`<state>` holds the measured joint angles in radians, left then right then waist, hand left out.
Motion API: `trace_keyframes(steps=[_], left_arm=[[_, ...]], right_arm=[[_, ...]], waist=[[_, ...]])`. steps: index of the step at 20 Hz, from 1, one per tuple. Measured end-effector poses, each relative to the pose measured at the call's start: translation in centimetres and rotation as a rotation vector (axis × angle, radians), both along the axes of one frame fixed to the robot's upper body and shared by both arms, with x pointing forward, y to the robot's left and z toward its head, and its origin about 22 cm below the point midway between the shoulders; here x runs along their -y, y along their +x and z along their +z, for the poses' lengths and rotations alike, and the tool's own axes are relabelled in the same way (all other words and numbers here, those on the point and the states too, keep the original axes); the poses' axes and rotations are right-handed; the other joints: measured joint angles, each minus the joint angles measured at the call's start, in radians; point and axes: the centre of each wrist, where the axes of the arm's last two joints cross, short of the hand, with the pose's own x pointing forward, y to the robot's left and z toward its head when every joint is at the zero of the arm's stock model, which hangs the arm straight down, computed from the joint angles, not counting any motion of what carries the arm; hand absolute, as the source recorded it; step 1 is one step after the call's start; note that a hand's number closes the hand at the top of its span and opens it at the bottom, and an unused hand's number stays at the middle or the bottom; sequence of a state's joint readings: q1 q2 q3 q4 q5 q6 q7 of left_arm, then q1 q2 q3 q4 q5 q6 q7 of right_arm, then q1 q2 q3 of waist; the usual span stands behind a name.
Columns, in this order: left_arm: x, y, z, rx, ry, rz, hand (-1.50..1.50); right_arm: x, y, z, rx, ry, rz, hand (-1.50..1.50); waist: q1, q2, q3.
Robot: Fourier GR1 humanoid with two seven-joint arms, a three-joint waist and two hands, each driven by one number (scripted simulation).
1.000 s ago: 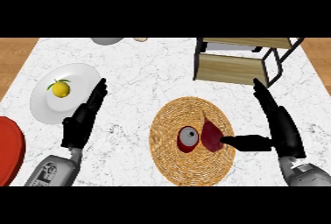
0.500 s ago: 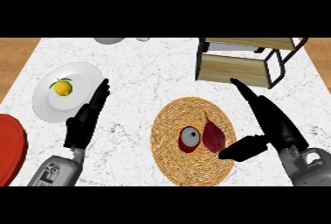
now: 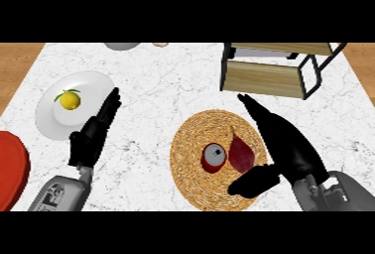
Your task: Pick the can from the placemat and place it in the tiered shelf
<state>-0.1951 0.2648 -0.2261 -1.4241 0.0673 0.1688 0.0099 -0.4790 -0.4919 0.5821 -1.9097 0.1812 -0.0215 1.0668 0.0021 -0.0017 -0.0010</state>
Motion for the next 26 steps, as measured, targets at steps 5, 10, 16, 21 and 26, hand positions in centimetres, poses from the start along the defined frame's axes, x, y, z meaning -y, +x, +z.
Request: trace_keyframes(steps=[5,10,16,21,26], left_arm=[[-0.2,-0.2,0.0,-0.003,-0.002,-0.004,0.0],[0.1,0.3,-0.1,-0.001,0.0,0.0,0.0],[0.6,0.0,-0.7,-0.003,-0.002,-0.002,0.0],[0.2,0.1,-0.5,0.006,0.002,-0.002,0.0],[1.2,0.6,-0.3,0.005,0.002,-0.002,0.0]], right_arm=[[-2.0,-0.5,0.0,0.033,-0.006,0.01,-1.5],[-3.0,-1.0,-0.6,0.05,-0.024,-0.002,-1.5],[-4.5,-1.0,-2.0,0.036,-0.035,-0.009,-1.5],[-4.6,-0.4,-2.8,0.02,-0.039,-0.04,-1.5],[-5.2,-0.5,-3.7,0.0,-0.048,-0.054,-1.5]], waist=[[0.0,0.0,0.0],[-0.003,0.0,0.0],[-0.001,0.001,0.0],[-0.001,0.001,0.001],[-0.002,0.001,0.001]])
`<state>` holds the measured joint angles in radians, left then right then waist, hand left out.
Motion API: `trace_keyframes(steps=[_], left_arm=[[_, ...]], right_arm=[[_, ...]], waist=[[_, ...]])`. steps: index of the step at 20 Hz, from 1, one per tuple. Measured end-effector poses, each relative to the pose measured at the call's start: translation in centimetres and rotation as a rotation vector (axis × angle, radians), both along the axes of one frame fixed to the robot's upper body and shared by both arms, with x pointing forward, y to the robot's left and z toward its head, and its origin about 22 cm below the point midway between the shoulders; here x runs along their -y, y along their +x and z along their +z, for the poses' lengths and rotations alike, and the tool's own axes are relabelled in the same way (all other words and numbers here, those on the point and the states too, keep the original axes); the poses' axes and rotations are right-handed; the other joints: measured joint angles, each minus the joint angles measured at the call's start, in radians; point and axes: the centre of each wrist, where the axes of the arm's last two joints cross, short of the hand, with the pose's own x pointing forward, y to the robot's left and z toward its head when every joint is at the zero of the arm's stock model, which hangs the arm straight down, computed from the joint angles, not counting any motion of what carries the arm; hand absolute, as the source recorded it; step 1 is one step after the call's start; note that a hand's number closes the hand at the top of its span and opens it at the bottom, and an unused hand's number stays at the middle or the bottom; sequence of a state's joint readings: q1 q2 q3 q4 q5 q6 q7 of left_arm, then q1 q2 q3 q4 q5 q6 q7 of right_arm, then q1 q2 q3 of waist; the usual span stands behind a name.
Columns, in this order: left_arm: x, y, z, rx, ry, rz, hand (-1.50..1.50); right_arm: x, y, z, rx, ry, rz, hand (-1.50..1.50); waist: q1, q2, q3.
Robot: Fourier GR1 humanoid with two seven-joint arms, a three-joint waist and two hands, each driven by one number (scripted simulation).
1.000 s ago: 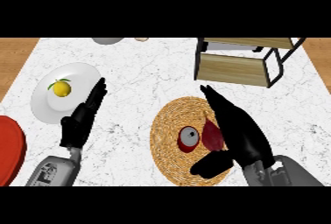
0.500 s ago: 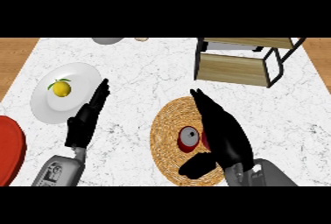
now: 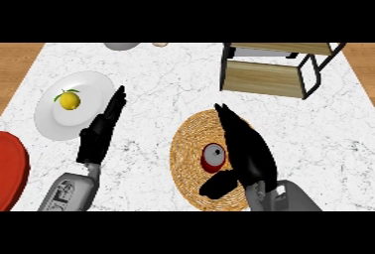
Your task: Pick the can from the placemat and place it in the tiered shelf
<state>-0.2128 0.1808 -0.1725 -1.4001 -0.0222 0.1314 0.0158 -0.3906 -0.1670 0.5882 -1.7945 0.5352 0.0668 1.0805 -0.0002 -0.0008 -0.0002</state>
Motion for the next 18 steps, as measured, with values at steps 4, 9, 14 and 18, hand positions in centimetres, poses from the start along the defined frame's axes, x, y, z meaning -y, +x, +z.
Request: trace_keyframes(steps=[4,9,14,18], left_arm=[[-0.3,-0.4,0.1,-0.006,0.0,-0.005,0.0],[-0.2,-0.8,0.5,-0.002,-0.005,-0.003,0.0],[-0.7,-0.8,0.7,0.0,-0.001,-0.007,0.0],[-0.7,-1.0,0.0,-0.004,-0.002,-0.004,0.0]], right_arm=[[0.1,0.2,-0.2,-0.01,-0.014,-0.009,-1.5],[-0.6,0.8,-1.1,-0.035,-0.04,-0.013,-1.5],[-0.9,0.8,-1.9,-0.052,-0.06,-0.016,-1.5],[-1.0,0.9,-3.3,-0.065,-0.093,-0.026,-1.5]], waist=[[0.001,0.0,0.0],[0.003,0.0,0.0],[0.001,0.0,0.0],[0.001,0.0,0.0]])
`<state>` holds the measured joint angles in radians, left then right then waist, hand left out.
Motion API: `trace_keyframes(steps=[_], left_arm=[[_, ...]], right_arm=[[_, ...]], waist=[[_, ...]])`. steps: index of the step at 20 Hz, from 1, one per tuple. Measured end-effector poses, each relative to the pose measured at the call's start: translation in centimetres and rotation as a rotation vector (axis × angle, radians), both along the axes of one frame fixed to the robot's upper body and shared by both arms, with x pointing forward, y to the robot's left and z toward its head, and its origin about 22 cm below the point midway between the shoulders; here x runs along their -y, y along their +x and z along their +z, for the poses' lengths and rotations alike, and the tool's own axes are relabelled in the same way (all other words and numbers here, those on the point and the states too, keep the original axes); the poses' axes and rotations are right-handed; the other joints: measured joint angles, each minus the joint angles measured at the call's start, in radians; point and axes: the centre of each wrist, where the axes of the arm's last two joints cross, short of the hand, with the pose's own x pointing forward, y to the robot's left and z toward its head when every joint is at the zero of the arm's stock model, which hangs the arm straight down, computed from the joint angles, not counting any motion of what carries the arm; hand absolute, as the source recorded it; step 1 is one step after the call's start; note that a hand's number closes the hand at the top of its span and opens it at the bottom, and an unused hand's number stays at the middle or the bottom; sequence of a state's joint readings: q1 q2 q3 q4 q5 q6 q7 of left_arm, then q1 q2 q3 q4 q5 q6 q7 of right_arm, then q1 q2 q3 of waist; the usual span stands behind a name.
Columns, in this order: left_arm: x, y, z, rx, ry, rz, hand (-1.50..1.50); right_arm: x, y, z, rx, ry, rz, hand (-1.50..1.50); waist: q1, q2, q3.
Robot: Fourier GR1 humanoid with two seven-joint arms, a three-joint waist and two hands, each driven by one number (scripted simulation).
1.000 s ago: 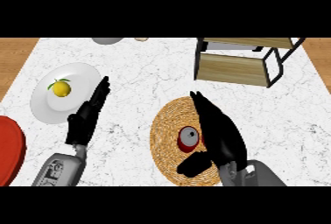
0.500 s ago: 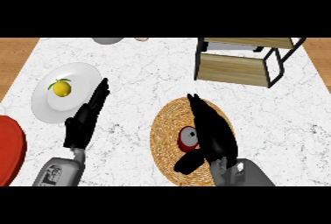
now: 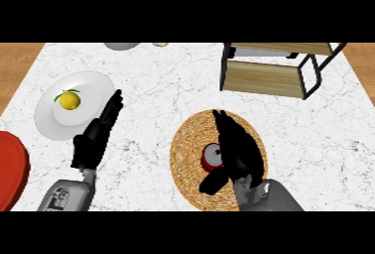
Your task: Pick the can from the placemat and place it in the tiered shelf
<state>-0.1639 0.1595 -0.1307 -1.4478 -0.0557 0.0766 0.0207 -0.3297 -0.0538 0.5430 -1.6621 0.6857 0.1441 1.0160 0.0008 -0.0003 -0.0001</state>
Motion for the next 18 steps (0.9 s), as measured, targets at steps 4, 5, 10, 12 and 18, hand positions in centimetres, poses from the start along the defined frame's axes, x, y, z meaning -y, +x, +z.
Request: trace_keyframes(steps=[4,5,10,12,18], left_arm=[[-0.3,-0.1,0.1,0.002,-0.002,-0.001,0.0],[-0.5,0.0,0.5,0.005,0.0,-0.001,0.0],[0.1,0.1,0.6,0.002,0.001,0.006,0.0],[-0.1,-0.1,0.5,0.0,0.002,0.005,0.0],[0.1,-0.5,0.6,0.003,-0.001,0.005,0.0]], right_arm=[[0.5,0.3,-0.7,-0.016,-0.01,-0.009,-1.5],[0.6,0.3,-1.0,-0.025,-0.016,-0.014,-1.5],[0.0,0.9,-2.1,-0.047,-0.032,-0.023,-1.5],[0.2,1.1,-2.9,-0.051,-0.034,-0.025,-1.5],[0.3,1.3,-4.5,-0.074,-0.029,-0.012,-1.5]], waist=[[0.0,0.0,0.0],[0.0,0.0,0.0],[0.001,0.0,0.0],[0.001,0.0,0.0],[0.001,0.0,0.0]])
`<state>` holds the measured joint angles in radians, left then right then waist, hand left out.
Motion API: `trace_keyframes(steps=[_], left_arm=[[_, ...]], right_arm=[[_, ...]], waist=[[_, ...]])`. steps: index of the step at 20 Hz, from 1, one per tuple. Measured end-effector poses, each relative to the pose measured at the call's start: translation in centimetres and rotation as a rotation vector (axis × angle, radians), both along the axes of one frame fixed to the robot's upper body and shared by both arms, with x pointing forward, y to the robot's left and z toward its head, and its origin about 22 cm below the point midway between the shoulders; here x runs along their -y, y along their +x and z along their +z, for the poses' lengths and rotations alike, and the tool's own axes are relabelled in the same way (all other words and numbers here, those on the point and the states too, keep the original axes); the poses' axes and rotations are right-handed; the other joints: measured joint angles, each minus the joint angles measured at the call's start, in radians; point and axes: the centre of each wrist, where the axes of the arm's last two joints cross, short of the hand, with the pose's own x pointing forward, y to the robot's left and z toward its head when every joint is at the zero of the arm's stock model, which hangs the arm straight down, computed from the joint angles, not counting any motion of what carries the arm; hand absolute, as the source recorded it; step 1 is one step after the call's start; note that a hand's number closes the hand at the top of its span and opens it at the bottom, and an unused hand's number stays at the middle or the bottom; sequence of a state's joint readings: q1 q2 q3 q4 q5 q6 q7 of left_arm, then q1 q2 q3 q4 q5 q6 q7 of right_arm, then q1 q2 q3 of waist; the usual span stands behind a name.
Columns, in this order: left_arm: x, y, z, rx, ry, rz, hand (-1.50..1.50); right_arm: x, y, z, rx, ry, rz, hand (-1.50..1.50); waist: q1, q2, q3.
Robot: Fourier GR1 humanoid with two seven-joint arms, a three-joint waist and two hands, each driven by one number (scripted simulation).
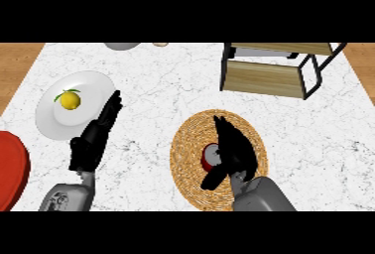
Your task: Pick the can from the placemat and place it in the tiered shelf
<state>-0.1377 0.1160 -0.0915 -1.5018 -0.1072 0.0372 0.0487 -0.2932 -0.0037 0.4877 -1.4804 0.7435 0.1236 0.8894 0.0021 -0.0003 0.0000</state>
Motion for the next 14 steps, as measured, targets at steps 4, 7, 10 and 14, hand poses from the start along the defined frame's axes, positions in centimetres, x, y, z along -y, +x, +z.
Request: trace_keyframes(steps=[4,7,10,14], left_arm=[[-0.1,0.6,-0.5,-0.005,-0.005,-0.003,0.0],[0.1,0.6,-0.6,-0.01,-0.006,-0.008,0.0],[0.3,0.9,-0.5,-0.01,-0.002,-0.003,0.0],[-0.3,1.0,-0.4,-0.004,-0.005,-0.001,0.0]], right_arm=[[-0.3,0.2,0.0,-0.015,-0.005,0.01,1.5],[-0.1,0.0,-1.2,-0.038,-0.032,0.048,1.5],[-0.5,-0.4,-0.9,-0.024,-0.064,0.082,1.5],[0.2,-0.8,-1.5,0.014,-0.081,0.1,1.5]], waist=[[-0.001,0.0,0.0],[0.0,0.0,0.0],[-0.001,0.0,0.0],[-0.002,-0.001,0.0]])
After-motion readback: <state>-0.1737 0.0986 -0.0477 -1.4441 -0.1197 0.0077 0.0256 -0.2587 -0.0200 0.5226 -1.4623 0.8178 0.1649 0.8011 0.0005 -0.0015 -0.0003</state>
